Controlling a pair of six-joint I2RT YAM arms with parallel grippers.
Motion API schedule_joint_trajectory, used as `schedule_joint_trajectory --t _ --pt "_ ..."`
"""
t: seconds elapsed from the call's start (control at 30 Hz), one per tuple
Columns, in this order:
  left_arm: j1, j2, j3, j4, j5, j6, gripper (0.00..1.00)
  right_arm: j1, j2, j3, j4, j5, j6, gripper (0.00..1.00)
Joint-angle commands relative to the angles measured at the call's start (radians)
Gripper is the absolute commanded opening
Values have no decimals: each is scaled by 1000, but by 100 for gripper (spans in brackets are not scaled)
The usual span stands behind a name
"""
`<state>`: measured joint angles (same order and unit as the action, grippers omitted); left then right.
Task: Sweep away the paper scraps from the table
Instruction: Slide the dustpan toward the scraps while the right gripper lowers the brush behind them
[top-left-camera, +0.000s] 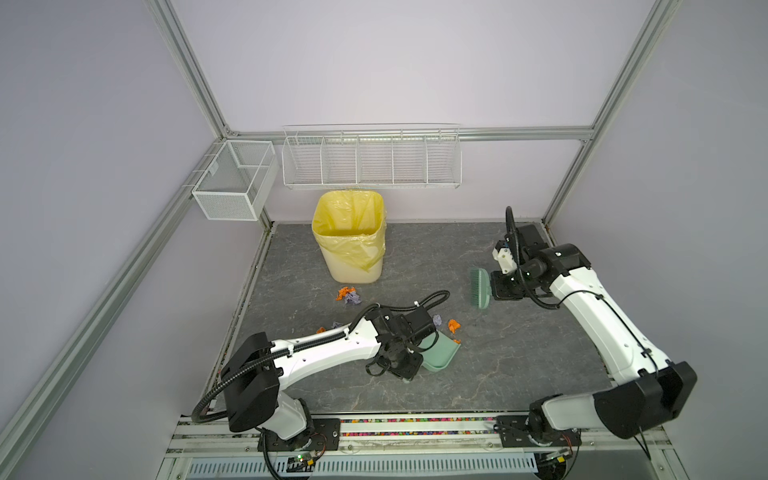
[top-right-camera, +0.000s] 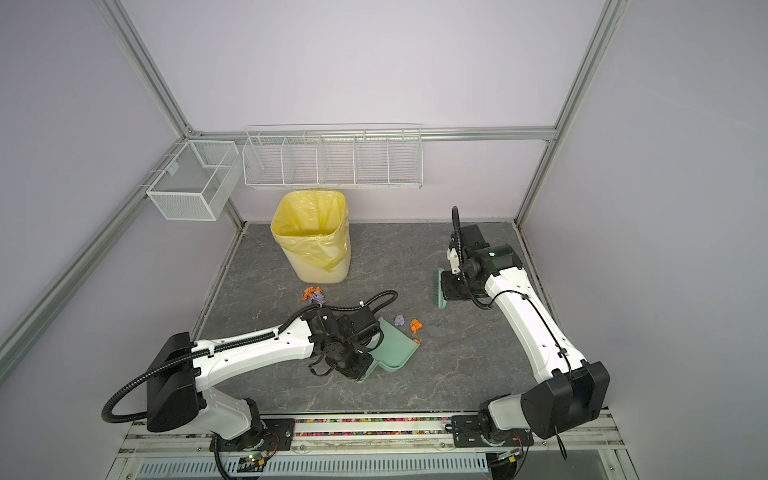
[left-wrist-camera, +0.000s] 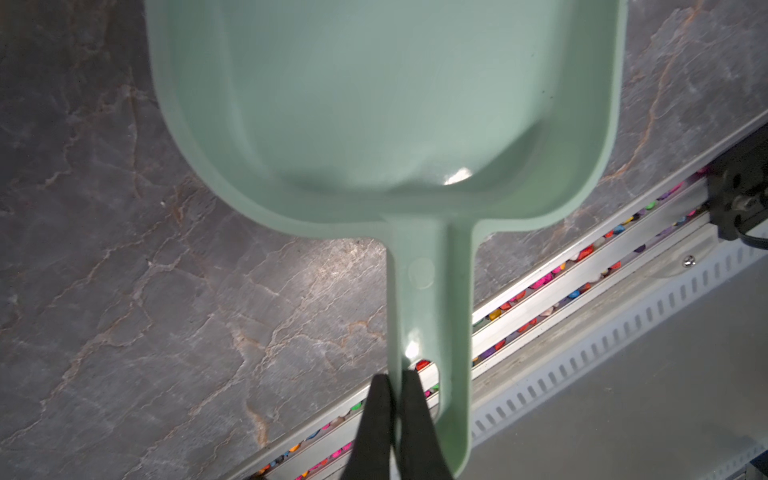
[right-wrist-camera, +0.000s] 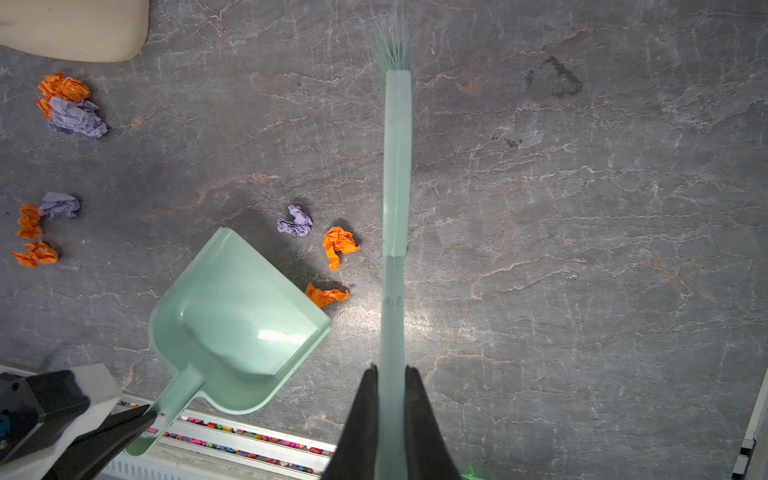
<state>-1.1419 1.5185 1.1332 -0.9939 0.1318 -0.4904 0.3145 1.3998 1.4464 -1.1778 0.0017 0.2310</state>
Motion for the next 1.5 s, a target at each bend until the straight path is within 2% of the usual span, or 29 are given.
schedule_joint_trajectory --t 0.0,0.27,0.53,0.87,1.3,1.47 --pt "-18 -33 -16 8 -6 -32 0 -5 1 22 -3 -17 -11 7" --pt "-51 -66 -34 12 31 -46 0 -5 8 31 1 -13 -5 7" --pt "-67 -115 -144 37 38 -86 0 1 26 49 -9 -24 -5 7" --pt "-67 -68 -154 86 56 -79 0 11 79 63 -19 -18 -16 7" --pt "-63 24 -87 55 16 -62 0 102 130 21 -16 20 -31 7" --pt "-36 19 -101 108 62 -80 0 121 134 2 -11 -17 -35 7"
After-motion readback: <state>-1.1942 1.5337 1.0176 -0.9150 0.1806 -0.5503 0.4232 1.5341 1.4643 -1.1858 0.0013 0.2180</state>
